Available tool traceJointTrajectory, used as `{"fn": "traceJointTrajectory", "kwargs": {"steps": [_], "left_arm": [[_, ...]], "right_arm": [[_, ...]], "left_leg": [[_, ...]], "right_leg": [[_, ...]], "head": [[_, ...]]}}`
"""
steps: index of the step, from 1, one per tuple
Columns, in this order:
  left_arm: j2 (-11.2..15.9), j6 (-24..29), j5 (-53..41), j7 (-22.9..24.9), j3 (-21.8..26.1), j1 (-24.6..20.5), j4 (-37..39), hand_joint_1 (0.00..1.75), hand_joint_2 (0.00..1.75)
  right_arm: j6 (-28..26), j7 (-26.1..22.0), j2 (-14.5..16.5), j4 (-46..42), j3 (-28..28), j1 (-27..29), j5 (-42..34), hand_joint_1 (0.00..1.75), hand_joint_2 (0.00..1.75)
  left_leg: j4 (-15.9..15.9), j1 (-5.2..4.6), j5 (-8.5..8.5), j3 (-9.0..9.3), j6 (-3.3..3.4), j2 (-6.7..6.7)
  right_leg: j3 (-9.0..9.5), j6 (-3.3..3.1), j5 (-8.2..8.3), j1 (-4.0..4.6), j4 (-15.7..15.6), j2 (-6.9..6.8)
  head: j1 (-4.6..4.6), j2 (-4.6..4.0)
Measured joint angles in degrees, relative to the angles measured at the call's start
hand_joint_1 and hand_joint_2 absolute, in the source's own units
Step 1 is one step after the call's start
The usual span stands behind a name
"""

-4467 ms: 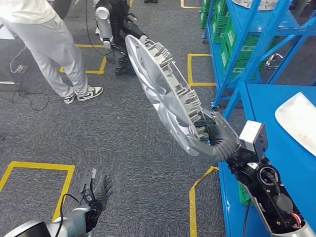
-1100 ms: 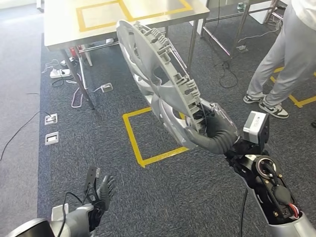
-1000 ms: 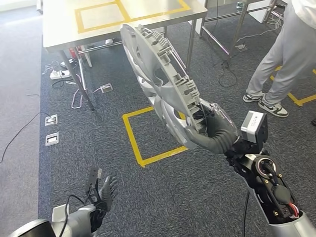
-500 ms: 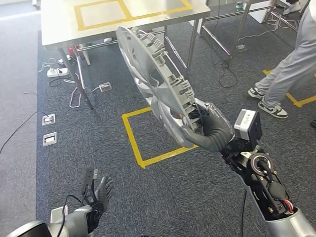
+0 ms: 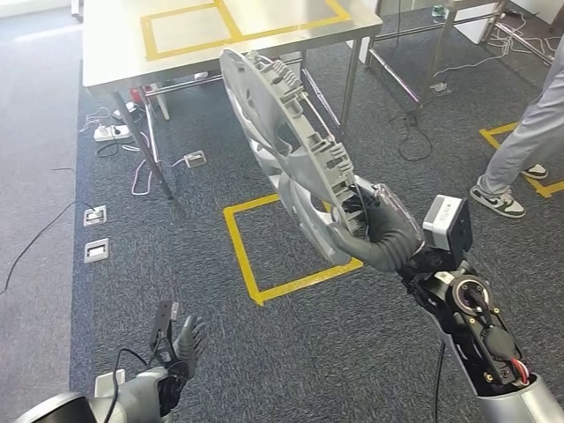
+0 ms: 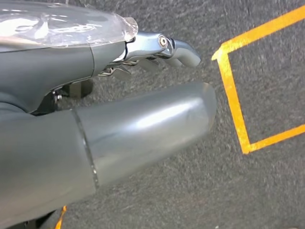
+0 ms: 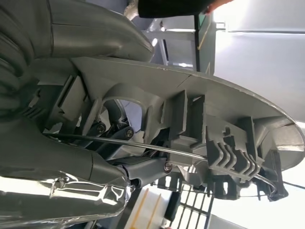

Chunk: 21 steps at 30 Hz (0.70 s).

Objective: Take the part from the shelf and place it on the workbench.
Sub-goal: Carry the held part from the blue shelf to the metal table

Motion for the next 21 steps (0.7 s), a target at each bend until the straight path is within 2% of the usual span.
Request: {"fn": "traceJointTrajectory", "kwargs": {"steps": [2,4,5,6,7,9,10,11,14,16,17,19,20,21], "left_arm": [[0.1,0.0,0.0,-0.1,0.0,0.0,0.0,0.0,0.0],[0.2,0.1,0.1,-0.1,0.0,0.1,0.0,0.0,0.0],[0.3,0.1,0.2,-0.1,0.0,0.3,0.0,0.0,0.0],[0.3,0.2,0.2,-0.1,0.0,0.5,0.0,0.0,0.0],[0.3,0.2,0.2,-0.1,0.0,0.5,0.0,0.0,0.0],[0.4,0.2,0.2,-0.1,0.0,0.4,0.0,0.0,0.0],[0.4,0.2,0.1,-0.2,0.0,0.4,0.0,0.0,0.0],[0.4,0.2,0.1,-0.1,0.0,0.4,0.0,0.0,0.0],[0.3,0.1,-0.2,0.0,0.0,0.4,0.0,0.0,0.0],[0.3,0.1,-0.2,0.0,0.0,0.2,0.0,0.0,0.0],[0.3,0.1,-0.2,0.0,0.0,0.1,0.0,0.0,0.0],[0.3,0.1,-0.2,0.1,0.0,0.0,0.0,0.0,0.0],[0.3,0.1,-0.2,0.1,0.0,0.0,0.0,0.0,0.0],[0.3,0.1,-0.2,0.1,0.0,0.1,0.0,0.0,0.0]], "right_arm": [[-1.0,0.0,0.2,0.0,0.0,0.0,0.0,1.75,1.75],[-1.9,0.0,0.3,0.2,0.0,0.0,0.2,1.75,1.75],[-2.4,-0.1,0.3,0.4,0.0,0.0,0.6,1.75,1.75],[-2.9,-0.2,0.3,0.5,0.0,0.1,1.0,1.75,1.75],[-3.4,-0.3,0.3,0.6,0.0,0.3,1.5,1.75,1.75],[-4.1,-0.5,0.4,0.7,0.0,0.3,2.1,1.75,1.75],[-4.1,-0.6,0.4,0.8,0.0,0.3,2.1,1.75,1.75],[-3.8,-0.7,0.4,0.8,0.0,0.2,2.0,1.75,1.75],[-1.7,-0.9,0.4,0.8,0.0,0.2,0.9,1.75,1.75],[-0.8,-1.0,0.4,0.8,0.1,0.2,0.8,1.75,1.75],[-0.6,-1.1,0.4,0.8,0.2,0.2,1.0,1.75,1.75],[-0.6,-1.0,0.4,0.8,0.4,0.3,1.2,1.75,1.75],[-0.6,-1.0,0.4,0.9,0.5,0.4,1.3,1.75,1.75],[-0.6,-0.9,0.4,0.9,0.5,0.5,1.3,1.75,1.75]], "left_leg": [[5.1,0.14,-2.69,-2.5,-0.52,0.27],[13.1,0.43,-5.7,-6.86,-1.01,0.43],[15.7,0.61,-6.12,-8.45,-1.23,0.48],[16.0,0.79,-5.47,-8.98,-1.42,0.55],[13.9,1.0,-3.79,-8.24,-1.56,0.63],[5.6,1.33,0.2,-4.36,-1.83,0.89],[2.2,1.35,1.38,-2.75,-1.71,0.87],[0.3,1.31,1.82,-1.76,-1.48,0.84],[-0.3,1.0,1.54,-1.42,-0.2,0.62],[-0.4,1.02,1.41,-1.1,0.54,0.63],[-0.5,1.03,1.32,-0.91,0.85,0.64],[-0.5,0.86,1.11,-0.67,1.28,0.6],[-0.5,0.76,1.01,-0.55,1.38,0.52],[-0.4,0.67,0.89,-0.4,1.42,0.38]], "right_leg": [[0.47,-0.4,0.22,-0.27,-0.6,-0.15],[0.51,-0.59,0.17,-0.27,-0.6,-0.19],[0.53,-0.6,0.12,-0.27,-0.6,-0.19],[0.55,-0.56,0.05,-0.28,-0.6,-0.18],[0.58,-0.43,-0.06,-0.32,-0.5,-0.16],[0.52,0.08,-0.54,-0.31,0.0,-0.12],[0.42,0.42,-0.83,-0.25,0.3,-0.06],[0.35,0.73,-1.07,-0.15,0.6,-0.01],[0.23,1.58,-1.55,-0.27,0.7,0.05],[-0.88,2.06,-3.2,-0.47,3.2,0.04],[-2.32,2.2,-4.77,-0.53,6.3,0.05],[-6.38,2.34,-8.06,-0.55,14.8,0.06],[-8.09,2.36,-8.74,-0.55,17.9,0.07],[-8.79,2.28,-8.2,-0.52,18.6,0.07]], "head": [[-0.36,0.0],[-0.73,0.0],[-0.85,0.0],[-0.94,0.0],[-1.03,0.0],[-1.15,0.0],[-1.18,0.0],[-1.14,0.0],[-0.75,0.0],[-0.45,0.0],[-0.3,0.0],[-0.02,0.0],[0.03,0.0],[0.08,0.0]]}}
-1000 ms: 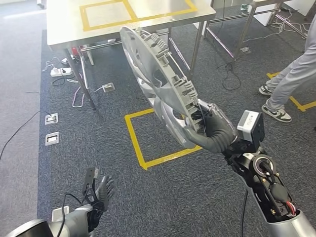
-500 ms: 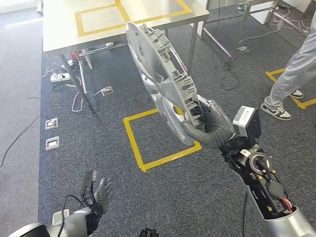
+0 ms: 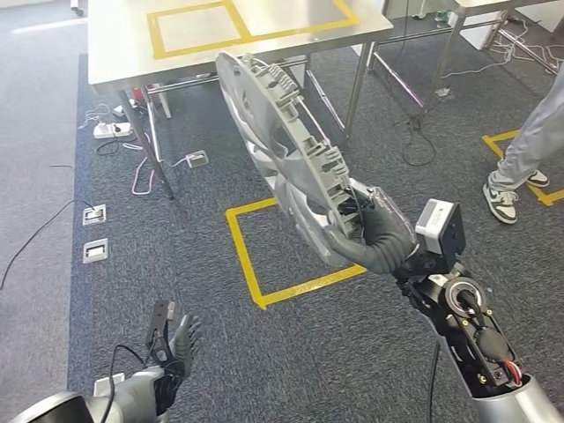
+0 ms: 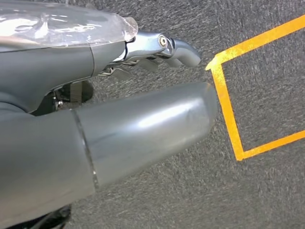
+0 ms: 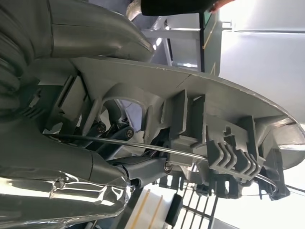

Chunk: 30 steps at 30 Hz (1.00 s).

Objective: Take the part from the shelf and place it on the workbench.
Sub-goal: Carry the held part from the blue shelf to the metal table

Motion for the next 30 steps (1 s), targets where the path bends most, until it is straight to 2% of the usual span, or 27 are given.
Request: {"fn": "traceJointTrajectory", "kwargs": {"steps": [1,3,4,5,6,9,10,12,13,14,15,16,17,18,20,21,24,25,26,27,29,30], "left_arm": [[0.0,0.0,0.0,0.0,0.0,0.0,0.0,0.0,0.0],[-0.1,0.0,0.1,0.0,0.0,0.0,0.0,0.0,0.0],[-0.2,0.0,0.1,0.0,0.0,-0.1,0.0,0.0,0.0],[-0.2,0.0,0.1,0.0,0.0,-0.1,0.0,0.0,0.0],[-0.2,0.0,0.1,0.0,0.0,-0.1,0.0,0.0,0.0],[-0.3,-0.1,0.2,0.0,0.0,-0.1,0.0,0.0,0.0],[-0.2,-0.1,0.2,0.0,0.0,-0.1,0.0,0.0,0.0],[-0.2,-0.1,0.2,0.0,0.0,-0.2,0.0,0.0,0.0],[-0.2,-0.1,0.2,0.0,0.0,-0.2,0.0,0.0,0.0],[-0.2,-0.1,0.2,0.0,0.0,-0.1,0.0,0.0,0.0],[-0.1,-0.1,0.2,0.0,0.0,0.0,0.0,0.0,0.0],[-0.1,-0.2,0.2,0.0,0.0,0.1,0.0,0.0,0.0],[-0.1,-0.2,0.2,0.0,0.0,0.1,0.0,0.0,0.0],[0.0,-0.2,0.2,0.0,0.0,0.1,0.0,0.0,0.0],[0.1,-0.2,0.2,0.0,0.0,-0.1,0.0,0.0,0.0],[0.0,-0.2,0.2,0.0,0.0,-0.2,0.0,0.0,0.0],[0.0,-0.3,0.3,0.0,0.0,-0.2,0.0,0.0,0.0],[-0.1,-0.3,0.3,0.0,0.0,-0.2,0.0,0.0,0.0],[-0.1,-0.3,0.3,0.0,0.0,-0.2,0.0,0.0,0.0],[-0.1,-0.3,0.3,0.0,0.0,-0.3,0.0,0.0,0.0],[-0.1,-0.3,0.3,0.0,0.0,-0.3,0.0,0.0,0.0],[-0.1,-0.3,0.3,0.0,0.0,-0.2,0.0,0.0,0.0]], "right_arm": [[0.0,0.1,0.0,0.0,0.0,0.1,0.0,1.75,1.75],[0.0,0.1,0.0,0.0,0.0,0.1,0.0,1.75,1.75],[0.0,0.1,0.0,0.0,0.0,0.0,0.0,1.75,1.75],[0.0,0.1,0.0,0.0,0.0,-0.1,0.0,1.75,1.75],[0.1,0.1,0.0,0.0,0.0,-0.2,-0.1,1.75,1.75],[0.0,0.2,0.0,0.0,0.1,-0.2,-0.1,1.75,1.75],[0.0,0.2,0.0,0.0,0.1,-0.2,-0.1,1.75,1.75],[0.0,0.1,0.0,0.0,0.1,-0.3,-0.2,1.75,1.75],[0.1,0.1,0.0,0.0,0.1,-0.4,-0.2,1.75,1.75],[0.1,0.1,0.0,0.1,0.1,-0.3,-0.2,1.75,1.75],[0.1,0.1,0.0,0.1,0.1,-0.2,-0.2,1.75,1.75],[0.1,0.1,0.0,0.1,0.1,-0.1,-0.2,1.75,1.75],[0.1,0.1,0.0,0.2,0.1,0.0,-0.2,1.75,1.75],[0.1,0.1,0.0,0.2,0.1,0.0,-0.2,1.75,1.75],[0.1,0.0,0.0,0.2,0.1,-0.1,-0.2,1.75,1.75],[0.1,0.0,0.0,0.2,0.1,-0.2,-0.2,1.75,1.75],[0.2,0.0,0.0,0.2,0.1,-0.3,-0.1,1.75,1.75],[0.2,0.0,0.0,0.2,0.1,-0.3,-0.1,1.75,1.75],[0.2,-0.1,0.0,0.2,0.1,-0.4,-0.1,1.75,1.75],[0.2,-0.1,0.0,0.2,0.1,-0.4,-0.1,1.75,1.75],[0.2,-0.1,0.0,0.2,0.1,-0.3,-0.1,1.75,1.75],[0.2,-0.1,0.0,0.2,0.1,-0.1,-0.1,1.75,1.75]], "left_leg": [[0.0,-0.05,-0.13,0.2,-0.02,-0.16],[0.0,-0.08,-0.44,0.67,-0.22,-0.43],[0.0,-0.16,-0.56,0.76,-0.37,-0.53],[0.1,-0.2,-0.62,0.72,-0.58,-0.61],[0.0,-0.24,-0.6,0.61,-0.8,-0.65],[0.3,-0.24,-0.82,0.41,-1.68,-0.59],[1.5,-0.23,-1.56,-0.15,-1.98,-0.44],[7.9,-0.14,-4.34,-3.41,-2.44,-0.1],[12.1,-0.11,-5.83,-5.8,-2.62,-0.01],[15.4,-0.06,-6.62,-7.92,-2.77,0.04],[16.9,0.01,-6.43,-9.16,-2.87,0.1],[16.1,0.09,-5.15,-9.18,-2.91,0.17],[13.0,0.19,-3.02,-8.0,-2.91,0.3],[8.7,0.27,-0.74,-6.08,-2.87,0.61],[1.8,0.11,1.65,-2.8,-2.53,1.16],[0.3,0.01,1.72,-2.1,-2.21,1.3],[-0.2,0.02,1.0,-1.35,-0.99,0.85],[-0.3,0.06,0.78,-0.89,-0.62,0.7],[-0.4,0.07,0.56,-0.4,-0.28,0.55],[-0.4,0.05,0.32,-0.02,0.0,0.45],[-0.4,-0.12,-0.26,0.61,0.35,0.18],[-0.4,-0.2,-0.6,1.01,0.41,0.0]], "right_leg": [[0.45,-0.18,1.63,0.05,-1.7,0.01],[3.62,-0.85,6.22,0.25,-9.6,0.21],[5.32,-1.15,7.66,0.41,-13.2,0.32],[6.55,-1.39,8.28,0.58,-15.7,0.4],[7.2,-1.54,8.2,0.72,-16.9,0.45],[7.97,-2.03,8.08,0.6,-18.0,0.27],[8.25,-2.31,8.16,0.45,-18.3,0.19],[8.63,-2.75,8.18,0.31,-18.6,0.06],[8.69,-2.91,8.1,0.32,-18.6,0.01],[8.76,-2.97,7.99,0.33,-18.6,-0.02],[8.87,-3.0,7.85,0.33,-18.6,-0.04],[9.04,-2.95,7.67,0.32,-18.6,-0.04],[9.28,-2.85,7.41,0.31,-18.5,-0.06],[9.51,-2.66,7.1,0.32,-18.4,-0.07],[9.76,-2.07,6.39,0.6,-18.1,-0.1],[9.88,-1.76,6.17,0.73,-18.1,-0.12],[10.25,-0.84,5.66,0.7,-17.6,-0.2],[9.83,-0.57,4.99,0.6,-16.4,-0.2],[8.77,-0.35,3.87,0.5,-14.0,-0.2],[6.93,-0.21,2.5,0.43,-10.5,-0.17],[2.24,-0.08,-0.08,0.43,-2.6,-0.15],[0.49,-0.11,-0.38,0.42,-0.4,-0.15]], "head": [[0.03,0.0],[0.12,0.0],[0.15,0.0],[0.18,0.0],[0.19,0.0],[0.14,0.0],[0.04,0.0],[-0.26,0.0],[-0.39,0.0],[-0.5,0.0],[-0.57,0.0],[-0.66,0.0],[-0.75,0.0],[-0.83,0.0],[-0.97,0.0],[-0.94,0.0],[-0.63,0.0],[-0.53,0.0],[-0.37,0.0],[-0.22,0.0],[-0.01,0.0],[0.02,0.0]]}}
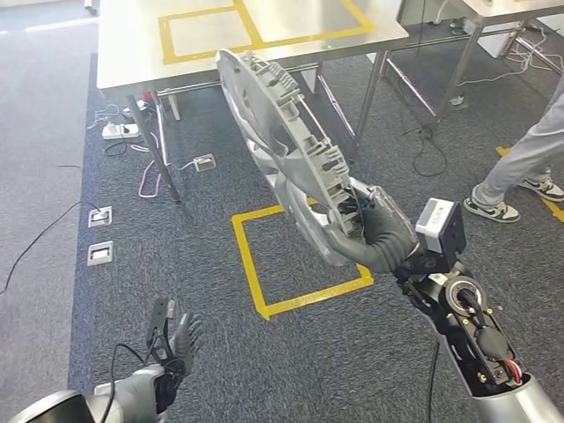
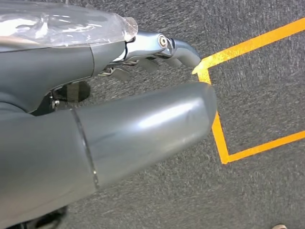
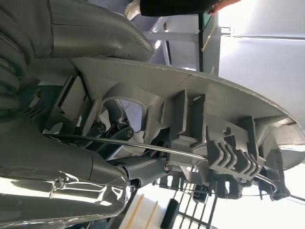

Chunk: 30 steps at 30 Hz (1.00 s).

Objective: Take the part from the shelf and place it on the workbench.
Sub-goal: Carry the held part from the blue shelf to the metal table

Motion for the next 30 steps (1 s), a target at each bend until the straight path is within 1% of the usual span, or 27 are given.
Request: {"fn": "traceJointTrajectory", "kwargs": {"steps": [1,2,4,5,6,7,8,9,10,11,12,14,15,16,17,18,19,20,21,22,23,25,26,27,28,29,30], "left_arm": [[0.0,0.0,0.0,0.0,0.0,0.1,0.0,0.0,0.0],[0.0,0.0,0.0,0.0,0.0,0.1,0.0,0.0,0.0],[-0.1,-0.1,0.0,0.0,0.0,0.1,0.0,0.0,0.0],[-0.1,-0.1,0.0,0.0,0.0,0.1,0.0,0.0,0.0],[-0.2,-0.1,0.0,0.0,0.0,0.1,0.0,0.0,0.0],[-0.2,-0.2,0.0,0.0,0.0,0.1,0.0,0.0,0.0],[-0.2,-0.2,0.1,0.0,0.0,0.1,0.0,0.0,0.0],[-0.2,-0.2,0.1,0.0,0.0,0.1,0.0,0.0,0.0],[-0.2,-0.2,0.1,0.0,0.0,0.0,0.0,0.0,0.0],[-0.2,-0.3,0.1,0.0,0.0,0.0,0.0,0.0,0.0],[-0.2,-0.3,0.1,0.0,0.0,-0.1,0.0,0.0,0.0],[-0.2,-0.3,0.1,0.0,0.0,0.0,0.0,0.0,0.0],[-0.1,-0.3,0.2,0.0,0.0,0.2,0.0,0.0,0.0],[0.0,-0.3,0.2,0.0,0.0,0.4,0.0,0.0,0.0],[0.1,-0.3,0.2,0.0,0.0,0.5,0.0,0.0,0.0],[0.1,-0.3,0.2,0.0,0.0,0.5,0.0,0.0,0.0],[0.2,-0.3,0.2,0.0,0.0,0.5,0.0,0.0,0.0],[0.2,-0.3,0.3,0.0,0.0,0.5,0.0,0.0,0.0],[0.2,-0.2,0.3,-0.1,0.0,0.5,0.0,0.0,0.0],[0.2,-0.1,0.3,-0.1,0.0,0.5,0.0,0.0,0.0],[0.1,0.0,0.3,-0.1,0.0,0.5,0.0,0.0,0.0],[0.0,0.1,0.2,-0.1,0.0,0.4,0.0,0.0,0.0],[0.0,0.1,0.2,-0.2,0.0,0.3,0.0,0.0,0.0],[0.0,0.2,0.2,-0.2,0.0,0.3,0.0,0.0,0.0],[0.0,0.2,0.1,-0.2,0.0,0.2,0.0,0.0,0.0],[0.1,0.2,0.1,-0.2,0.0,0.2,0.0,0.0,0.0],[0.1,0.2,0.1,-0.2,0.0,0.3,0.0,0.0,0.0]], "right_arm": [[0.0,0.0,0.0,0.0,0.0,0.2,0.0,1.75,1.75],[0.0,0.1,0.0,0.0,0.0,0.4,0.0,1.75,1.75],[0.0,0.1,0.0,0.0,0.0,0.5,0.1,1.75,1.75],[0.1,0.0,0.0,0.0,0.0,0.4,0.1,1.75,1.75],[0.1,0.0,0.0,0.0,0.0,0.3,0.1,1.75,1.75],[0.1,0.0,0.0,-0.1,0.0,0.2,0.1,1.75,1.75],[0.1,0.0,0.0,-0.1,0.0,0.2,0.1,1.75,1.75],[0.1,0.0,0.0,-0.2,0.0,0.2,0.1,1.75,1.75],[0.1,0.1,0.0,-0.2,-0.1,0.2,0.1,1.75,1.75],[0.1,0.1,0.0,-0.2,-0.1,0.2,0.1,1.75,1.75],[0.2,0.0,0.0,-0.2,-0.1,0.1,0.1,1.75,1.75],[0.4,0.0,0.0,-0.2,-0.1,0.1,0.1,1.75,1.75],[0.4,0.0,0.0,-0.1,-0.1,0.2,0.1,1.75,1.75],[0.5,0.0,0.0,-0.1,-0.1,0.3,0.1,1.75,1.75],[0.5,0.1,0.0,-0.1,0.0,0.5,0.1,1.75,1.75],[0.6,0.1,0.0,-0.1,0.0,0.6,0.1,1.75,1.75],[0.6,0.1,0.0,-0.1,0.0,0.5,0.1,1.75,1.75],[0.7,0.1,0.0,-0.1,0.0,0.5,0.1,1.75,1.75],[0.7,0.1,0.0,-0.2,0.0,0.4,0.1,1.75,1.75],[0.7,0.0,0.0,-0.2,0.0,0.3,0.1,1.75,1.75],[0.7,0.1,0.0,-0.2,0.0,0.2,0.1,1.75,1.75],[0.7,0.1,0.0,-0.3,0.1,0.2,0.1,1.75,1.75],[0.8,0.1,0.0,-0.3,0.1,0.2,0.2,1.75,1.75],[0.8,0.1,0.0,-0.3,0.1,0.2,0.2,1.75,1.75],[0.9,0.1,0.0,-0.3,0.1,0.2,0.2,1.75,1.75],[0.9,0.1,0.0,-0.3,0.1,0.3,0.2,1.75,1.75],[0.9,0.0,0.0,-0.3,0.1,0.4,0.2,1.75,1.75]], "left_leg": [[0.0,-0.06,-0.39,0.52,-0.01,-0.21],[0.0,-0.11,-0.82,1.15,-0.06,-0.41],[0.0,-0.2,-1.71,2.39,-0.29,-0.72],[0.0,-0.24,-2.08,2.73,-0.49,-0.84],[-0.1,-0.24,-2.37,2.91,-0.76,-0.93],[0.0,-0.25,-2.51,3.02,-1.06,-0.99],[0.0,-0.23,-2.58,3.14,-1.37,-1.05],[0.4,-0.15,-2.72,3.17,-1.67,-0.98],[1.7,-0.14,-2.82,2.74,-1.95,-0.78],[3.9,-0.09,-3.16,1.51,-2.23,-0.55],[7.3,-0.03,-3.87,-0.64,-2.48,-0.3],[14.7,0.07,-6.23,-6.07,-2.87,0.0],[16.8,0.16,-7.22,-8.26,-2.98,0.09],[17.0,0.25,-7.38,-9.5,-3.07,0.17],[15.1,0.34,-6.33,-9.7,-3.15,0.28],[11.6,0.43,-3.99,-8.99,-3.21,0.46],[7.2,0.46,-0.48,-7.88,-3.21,0.91],[3.4,0.42,2.54,-6.92,-3.07,1.42],[0.9,0.3,4.95,-6.25,-2.82,1.71],[-0.2,0.2,6.16,-5.98,-2.49,1.87],[-0.2,0.11,6.04,-5.91,-2.15,1.65],[0.0,0.19,5.47,-5.42,-1.48,0.98],[0.0,0.23,5.1,-5.08,-1.14,0.64],[-0.1,0.26,4.72,-4.72,-0.83,0.33],[-0.1,0.23,4.36,-4.4,-0.62,-0.03],[0.0,0.19,4.02,-4.13,-0.51,-0.4],[0.0,0.16,3.71,-3.84,-0.51,-0.86]], "right_leg": [[-0.79,-0.12,0.73,0.0,0.0,0.0],[-0.45,-0.32,2.59,0.01,-2.2,0.03],[1.94,-0.99,8.02,0.19,-10.2,0.31],[3.16,-1.33,9.63,0.35,-13.8,0.47],[4.15,-1.62,10.57,0.55,-16.2,0.59],[4.74,-1.89,10.45,0.72,-17.5,0.6],[5.39,-2.15,10.13,0.78,-18.0,0.53],[6.09,-2.39,10.16,0.71,-18.3,0.49],[6.74,-2.7,9.97,0.6,-18.6,0.46],[7.45,-2.98,9.81,0.49,-18.9,0.43],[8.08,-3.17,9.49,0.39,-19.0,0.39],[9.06,-3.4,8.58,0.38,-19.1,0.33],[9.68,-3.37,8.02,0.37,-19.1,0.32],[10.42,-3.31,7.4,0.35,-19.1,0.32],[11.29,-3.19,6.71,0.33,-19.1,0.28],[12.23,-3.01,5.95,0.29,-19.1,0.2],[12.9,-2.75,5.14,0.34,-19.0,0.08],[13.61,-2.47,4.36,0.46,-18.9,0.0],[14.09,-2.15,3.66,0.63,-18.8,-0.08],[14.26,-1.83,3.09,0.79,-18.8,-0.17],[14.6,-1.55,2.56,0.84,-18.8,-0.32],[14.79,-1.0,1.32,0.61,-18.5,-0.54],[14.21,-0.75,0.16,0.47,-16.8,-0.52],[12.75,-0.52,-1.39,0.36,-13.7,-0.37],[10.34,-0.33,-3.17,0.31,-9.2,-0.24],[7.5,-0.2,-4.71,0.28,-4.6,-0.19],[5.02,-0.13,-5.3,0.27,-1.2,-0.16]], "head": [[0.03,0.0],[0.08,0.0],[0.21,0.0],[0.34,0.0],[0.44,0.0],[0.49,0.0],[0.49,0.0],[0.41,0.0],[0.37,0.0],[0.27,0.0],[0.16,0.0],[-0.13,0.0],[-0.23,0.0],[-0.31,0.0],[-0.39,0.0],[-0.43,0.0],[-0.47,0.0],[-0.51,0.0],[-0.45,0.0],[-0.37,0.0],[-0.27,0.0],[-0.16,0.0],[-0.14,0.0],[-0.1,0.0],[-0.02,0.0],[0.0,0.0],[0.04,0.0]]}}
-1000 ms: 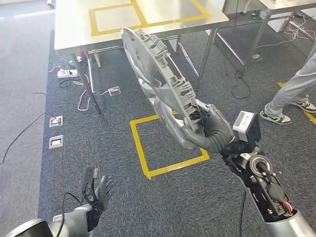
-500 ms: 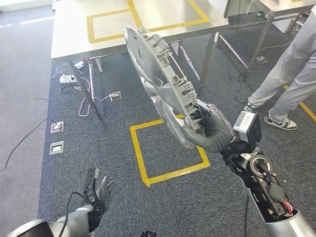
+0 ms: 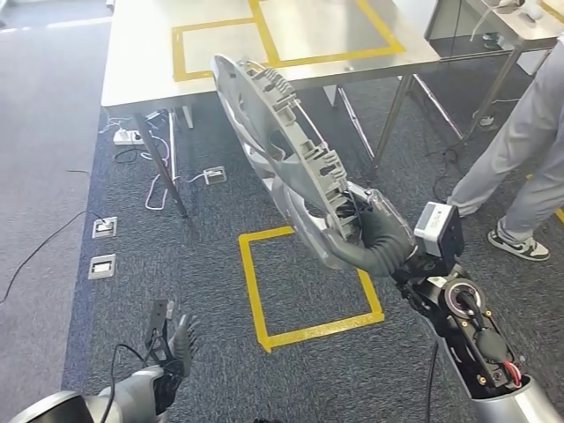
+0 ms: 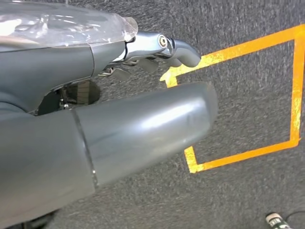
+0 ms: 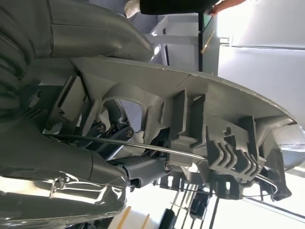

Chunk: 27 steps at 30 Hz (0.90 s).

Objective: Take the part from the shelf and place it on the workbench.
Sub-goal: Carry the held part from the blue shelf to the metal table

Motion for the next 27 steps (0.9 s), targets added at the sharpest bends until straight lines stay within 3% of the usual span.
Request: {"fn": "traceJointTrajectory", "kwargs": {"steps": [1,2,3,5,6,7,9,11,13,15,16,17,18,20,22,24,27], "left_arm": [[0.0,0.0,0.0,0.0,0.0,0.0,0.0,0.0,0.0],[0.0,0.0,0.0,0.0,0.0,0.1,0.0,0.0,0.0],[0.0,0.0,0.0,0.0,0.0,0.1,0.0,0.0,0.0],[-0.2,0.1,0.0,0.0,0.0,0.0,0.0,0.0,0.0],[-0.3,0.1,-0.1,0.0,0.0,-0.1,0.0,0.0,0.0],[-0.3,0.1,-0.1,0.0,0.0,-0.1,0.0,0.0,0.0],[-0.2,0.2,-0.1,0.0,0.0,0.0,0.0,0.0,0.0],[-0.2,0.2,-0.1,0.0,0.0,0.1,0.0,0.0,0.0],[-0.3,0.2,-0.1,0.0,0.0,-0.1,0.0,0.0,0.0],[-0.3,0.2,-0.1,0.0,0.0,-0.1,0.0,0.0,0.0],[-0.3,0.2,-0.1,0.0,0.0,-0.1,0.0,0.0,0.0],[-0.3,0.2,-0.1,0.0,0.0,0.0,0.0,0.0,0.0],[-0.3,0.2,-0.1,0.0,0.0,0.0,0.0,0.0,0.0],[-0.2,0.2,-0.1,0.0,0.0,-0.1,0.0,0.0,0.0],[-0.2,0.2,0.0,0.0,0.0,-0.3,0.0,0.0,0.0],[-0.2,0.2,0.0,0.0,0.0,-0.4,0.0,0.0,0.0],[-0.2,0.1,0.2,0.0,0.0,-0.3,0.0,0.0,0.0]], "right_arm": [[0.0,0.0,0.0,0.0,0.0,0.1,0.0,1.75,1.75],[0.0,0.1,0.0,0.0,0.0,0.2,0.0,1.75,1.75],[0.0,0.1,0.0,0.0,0.0,0.3,0.0,1.75,1.75],[0.0,0.1,0.0,0.0,0.0,0.2,0.1,1.75,1.75],[-0.1,0.1,0.0,0.0,0.0,0.1,0.1,1.75,1.75],[-0.1,0.1,0.0,0.0,0.0,0.1,0.1,1.75,1.75],[-0.1,0.2,0.0,0.0,0.1,0.0,0.3,1.75,1.75],[-0.1,0.3,0.0,0.0,0.1,0.0,0.4,1.75,1.75],[-0.1,0.2,0.0,0.0,0.1,-0.2,0.4,1.75,1.75],[-0.1,0.2,0.0,0.0,0.1,-0.1,0.4,1.75,1.75],[-0.1,0.3,0.0,0.0,0.1,0.0,0.4,1.75,1.75],[-0.1,0.3,0.0,0.0,0.1,0.0,0.4,1.75,1.75],[-0.1,0.3,0.0,0.0,0.1,0.1,0.4,1.75,1.75],[-0.1,0.3,0.0,0.0,0.2,0.0,0.4,1.75,1.75],[-0.1,0.4,0.0,0.0,0.2,-0.1,0.4,1.75,1.75],[-0.2,0.5,0.0,0.0,0.2,-0.1,0.3,1.75,1.75],[-0.5,0.8,0.0,0.0,0.2,0.0,-0.1,1.75,1.75]], "left_leg": [[0.0,-0.02,-0.31,0.35,-0.05,-0.56],[0.0,-0.02,-0.6,0.77,-0.14,-1.15],[0.0,-0.02,-0.91,1.27,-0.27,-1.78],[0.0,-0.02,-1.41,1.96,-0.66,-2.95],[0.1,0.05,-1.51,1.97,-0.92,-3.51],[0.1,0.16,-1.48,1.82,-1.23,-4.08],[-0.1,0.34,-1.32,1.52,-1.95,-5.14],[1.3,0.16,-2.24,0.84,-2.54,-3.48],[7.2,0.0,-5.19,-2.0,-2.97,-0.36],[15.0,0.06,-8.12,-6.11,-3.33,0.82],[16.8,0.1,-8.32,-7.21,-3.43,0.98],[16.3,0.13,-7.46,-7.08,-3.44,1.11],[13.3,0.13,-5.66,-5.55,-3.33,1.39],[4.4,-0.23,-2.11,-0.75,-2.67,3.47],[-0.3,-0.7,-0.94,1.84,-1.89,4.87],[-0.7,-0.78,-1.02,1.98,-1.44,4.07],[-0.9,-0.69,-1.0,2.21,-1.38,3.33]], "right_leg": [[-1.59,-0.02,0.7,-0.02,1.3,0.03],[-2.0,-0.15,2.71,-0.03,0.1,0.11],[-1.31,-0.36,5.77,-0.04,-3.4,0.49],[1.17,-0.87,11.44,-0.15,-11.7,2.96],[2.17,-1.04,12.87,-0.16,-14.5,4.09],[2.66,-1.16,13.3,-0.13,-15.8,4.81],[3.21,-1.46,13.08,-0.11,-16.4,4.06],[3.79,-2.08,13.27,-0.28,-17.1,2.83],[4.22,-2.64,13.34,-0.25,-17.5,1.51],[4.37,-2.94,13.12,-0.1,-17.5,0.16],[4.47,-3.0,12.98,-0.04,-17.5,-0.51],[4.6,-3.0,12.83,0.0,-17.5,-1.14],[4.81,-2.95,12.65,0.05,-17.5,-1.73],[5.28,-2.66,12.13,0.35,-17.4,-2.81],[5.6,-2.2,11.62,0.68,-17.4,-3.64],[5.8,-1.76,11.27,0.76,-17.4,-4.35],[5.7,-2.16,10.9,0.74,-17.6,-4.87]], "head": [[0.01,0.0],[0.03,0.0],[0.05,0.0],[0.16,0.0],[0.26,0.0],[0.31,0.0],[0.38,0.0],[0.2,0.0],[-0.07,0.0],[-0.19,0.0],[-0.21,0.0],[-0.25,0.0],[-0.28,0.0],[-0.31,0.0],[-0.12,0.0],[0.07,0.0],[0.17,0.0]]}}
